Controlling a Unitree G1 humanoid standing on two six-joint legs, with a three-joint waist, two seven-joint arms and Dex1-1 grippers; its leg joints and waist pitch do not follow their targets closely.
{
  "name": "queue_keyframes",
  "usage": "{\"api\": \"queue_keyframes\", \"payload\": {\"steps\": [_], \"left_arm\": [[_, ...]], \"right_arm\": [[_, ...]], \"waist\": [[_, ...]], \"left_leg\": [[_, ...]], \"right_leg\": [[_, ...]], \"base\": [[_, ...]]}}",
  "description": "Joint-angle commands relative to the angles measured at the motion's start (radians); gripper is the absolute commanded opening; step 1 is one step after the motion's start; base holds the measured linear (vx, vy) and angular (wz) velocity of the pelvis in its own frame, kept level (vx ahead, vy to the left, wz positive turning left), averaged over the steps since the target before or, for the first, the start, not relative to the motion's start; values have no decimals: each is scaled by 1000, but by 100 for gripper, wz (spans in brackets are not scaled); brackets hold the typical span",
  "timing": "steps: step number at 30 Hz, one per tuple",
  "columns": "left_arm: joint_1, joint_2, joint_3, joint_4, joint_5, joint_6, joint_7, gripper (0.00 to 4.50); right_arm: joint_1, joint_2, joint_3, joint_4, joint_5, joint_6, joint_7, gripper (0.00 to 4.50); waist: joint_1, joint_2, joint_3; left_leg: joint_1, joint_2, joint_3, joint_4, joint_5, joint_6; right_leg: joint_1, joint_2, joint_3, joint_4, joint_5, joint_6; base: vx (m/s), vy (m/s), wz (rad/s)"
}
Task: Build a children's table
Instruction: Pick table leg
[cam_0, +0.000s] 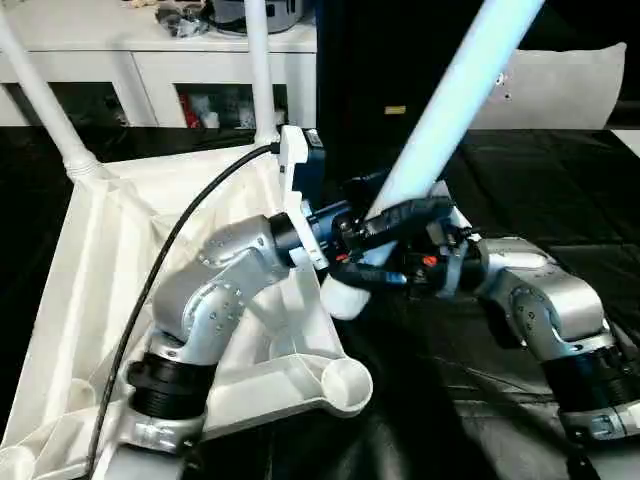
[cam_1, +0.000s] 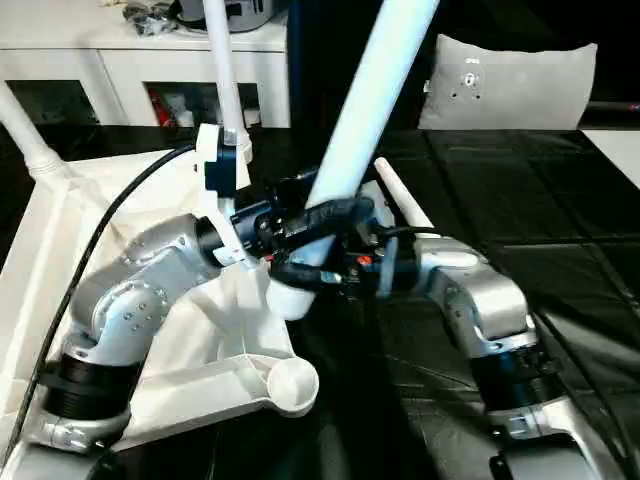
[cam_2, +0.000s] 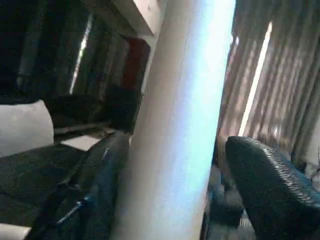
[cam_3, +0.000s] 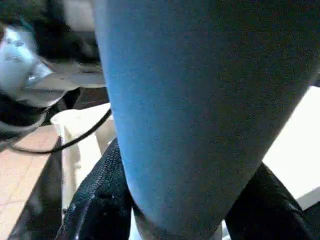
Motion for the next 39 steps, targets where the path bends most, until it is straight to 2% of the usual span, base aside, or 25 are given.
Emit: {"api": "queue_keyframes", "payload": {"steps": [1, 4, 6, 8, 9, 10, 11, 12, 13, 14, 15, 16, 17, 18, 19, 21, 23, 24, 25, 27, 29, 31, 35, 38, 39], "left_arm": [[-15, -42, 1, -57, -65, -1, 33, 376], [11, -70, 83, -68, -139, 16, 121, 376], [23, -70, 96, -75, -152, 21, 133, 376], [64, -66, 130, -99, -163, 35, 169, 376], [73, -64, 138, -105, -166, 38, 178, 376], [86, -61, 149, -114, -168, 42, 190, 376], [96, -56, 158, -121, -168, 45, 199, 376], [109, -48, 168, -131, -160, 45, 208, 376], [139, -23, 191, -150, -127, 43, 238, 376], [139, -23, 191, -150, -127, 43, 238, 376], [183, 24, 198, -150, -20, 28, 303, 376], [195, 36, 199, -148, 7, 25, 322, 376], [215, 55, 191, -147, 63, 10, 342, 376], [215, 55, 191, -147, 63, 10, 342, 376], [247, 83, 174, -155, 137, -2, 396, 376], [276, 75, 197, -164, 183, -1, 487, 376], [297, 57, 230, -176, 202, 0, 568, 376], [297, 57, 230, -176, 202, 0, 568, 376], [331, 66, 224, -186, 269, -21, 617, 376], [384, 101, 181, -183, 375, -56, 638, 376], [401, 112, 164, -181, 406, -64, 641, 376], [417, 115, 149, -181, 425, -60, 649, 376], [422, 93, 152, -177, 432, -76, 680, 376], [423, 90, 149, -170, 439, -88, 678, 376], [424, 86, 145, -168, 446, -91, 675, 376]], "right_arm": [[25, 9, -7, 6, -3, 29, -47, 189], [95, 8, -41, -74, 41, 67, -74, 189], [114, 6, -51, -96, 52, 73, -82, 188], [170, 10, -90, -158, 85, 78, -112, 188], [184, 14, -101, -172, 91, 71, -121, 188], [202, 21, -115, -192, 98, 64, -135, 188], [217, 28, -127, -209, 105, 61, -150, 188], [232, 38, -142, -227, 107, 58, -177, 188], [254, 82, -183, -264, 72, 37, -299, 188], [254, 82, -183, -264, 72, 37, -299, 188], [280, 90, -197, -316, 58, 81, -374, 188], [288, 90, -196, -332, 50, 85, -387, 188], [300, 97, -200, -351, 47, 104, -416, 188], [300, 97, -200, -351, 47, 104, -416, 188], [317, 109, -199, -386, -17, 145, -527, 188], [342, 117, -169, -414, -110, 174, -625, 188], [359, 134, -142, -425, -194, 127, -689, 188], [359, 134, -142, -425, -194, 127, -689, 188], [381, 181, -149, -448, -202, 109, -770, 188], [395, 256, -198, -452, -178, 110, -876, 188], [395, 284, -222, -449, -173, 116, -918, 188], [396, 309, -243, -444, -164, 147, -948, 188], [386, 332, -253, -429, -163, 180, -962, 188], [386, 343, -255, -424, -154, 163, -968, 188], [387, 337, -246, -419, -170, 125, -968, 188]], "waist": [[1, -19, -70], [3, -17, -69], [3, -18, -69], [-1, -18, -66], [-2, -18, -66], [-4, -13, -66], [-7, -12, -61], [-8, -9, -61], [-9, 2, -60], [-12, -3, -59], [-17, 9, -58], [-22, 4, -56], [-22, 6, -59], [-22, 7, -60], [-23, 7, -61], [-26, 13, -61], [-30, 13, -60], [-30, 13, -60], [-30, 16, -58], [-33, 14, -58], [-36, 17, -59], [-33, 21, -59], [-33, 21, -57], [-34, 21, -56], [-33, 23, -56]], "left_leg": [[27, 71, -19, -58, -100, 73], [27, 72, -21, -60, -103, 74], [26, 73, -21, -59, -103, 76], [24, 72, -21, -61, -116, 76], [25, 71, -21, -62, -122, 75], [25, 70, -21, -62, -130, 71], [28, 71, -21, -67, -172, 52], [29, 71, -23, -69, -179, 43], [31, 72, -26, -73, -198, 24], [32, 73, -25, -77, -205, 14], [35, 73, -29, -81, -230, -9], [34, 71, -30, -83, -235, -15], [34, 68, -29, -82, -236, -18], [34, 68, -29, -82, -233, -20], [33, 67, -28, -81, -225, -24], [34, 68, -31, -84, -207, -46], [35, 65, -30, -86, -261, -70], [35, 66, -31, -86, -269, -73], [36, 65, -32, -87, -289, -74], [33, 67, -33, -91, -283, -62], [35, 67, -35, -93, -278, -63], [39, 68, -34, -94, -289, -78], [37, 67, -36, -98, -309, -94], [36, 66, -35, -98, -318, -99], [37, 66, -35, -97, -320, -102]], "right_leg": [[29, -82, 28, -69, 117, -296], [30, -81, 29, -71, 115, -289], [31, -80, 29, -70, 124, -288], [31, -79, 30, -73, 99, -272], [30, -78, 30, -76, 85, -265], [28, -79, 30, -76, 68, -261], [24, -77, 32, -86, -1, -242], [24, -77, 32, -85, -20, -238], [20, -77, 31, -87, -55, -228], [16, -74, 33, -90, -65, -220], [16, -70, 32, -94, -83, -202], [18, -67, 32, -93, -67, -177], [19, -70, 33, -92, -66, -173], [19, -71, 35, -95, -67, -162], [18, -72, 35, -95, -67, -157], [13, -65, 32, -92, -33, -144], [12, -69, 33, -96, -73, -144], [12, -72, 34, -96, -83, -144], [10, -72, 36, -100, -111, -140], [6, -71, 37, -100, -99, -119], [4, -69, 37, -101, -86, -108], [1, -67, 37, -98, -77, -107], [1, -68, 36, -98, -62, -102], [0, -69, 38, -100, -73, -94], [-1, -70, 39, -101, -80, -90]], "base": [[0, 0, 0], [0, 0, 0], [0, 0, 0], [0, 0, 0], [0, 0, 0], [0, 0, 0], [0, 0, 0], [0, 0, 0], [0, 0, 0], [0, 0, 0], [0, 0, 0], [0, 0, 0], [0, 0, 0], [0, 0, 0], [0, 0, 0], [0, 0, 0], [0, 0, 0], [0, 0, 0], [0, 0, 0], [0, 0, 0], [0, 0, 0], [0, 0, 0], [0, 0, 0], [0, 0, 0], [0, 0, 0]]}}
